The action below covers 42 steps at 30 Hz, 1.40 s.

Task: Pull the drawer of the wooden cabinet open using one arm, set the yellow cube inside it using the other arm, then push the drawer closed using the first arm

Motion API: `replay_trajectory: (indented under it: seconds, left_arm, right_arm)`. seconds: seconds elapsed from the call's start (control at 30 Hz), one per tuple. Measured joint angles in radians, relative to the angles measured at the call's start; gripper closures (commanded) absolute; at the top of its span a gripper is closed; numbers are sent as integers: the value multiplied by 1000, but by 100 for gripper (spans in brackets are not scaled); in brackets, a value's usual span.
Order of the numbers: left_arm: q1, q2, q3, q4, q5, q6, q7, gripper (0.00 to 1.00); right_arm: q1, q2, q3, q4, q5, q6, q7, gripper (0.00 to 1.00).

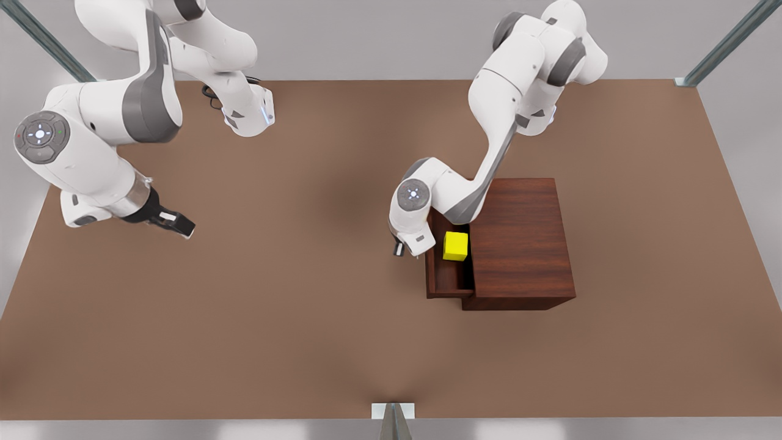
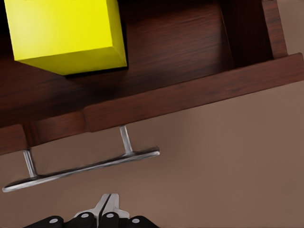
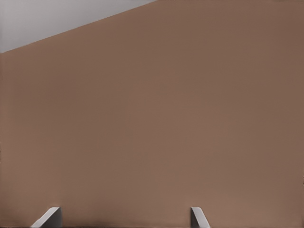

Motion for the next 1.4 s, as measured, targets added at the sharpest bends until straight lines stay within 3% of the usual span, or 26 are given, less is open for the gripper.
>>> replay_trajectory:
  seconds: [0.2,1.4]
  left_arm:
    - [4,-23,0,-22,31,33,-40,79]
    - [141,-148,-2,-167,29,-104,90,79]
  right_arm:
    - [-13,17,2,6,-17,18,-338,0]
    - [-46,25,1,-5,-21,16,-431,0]
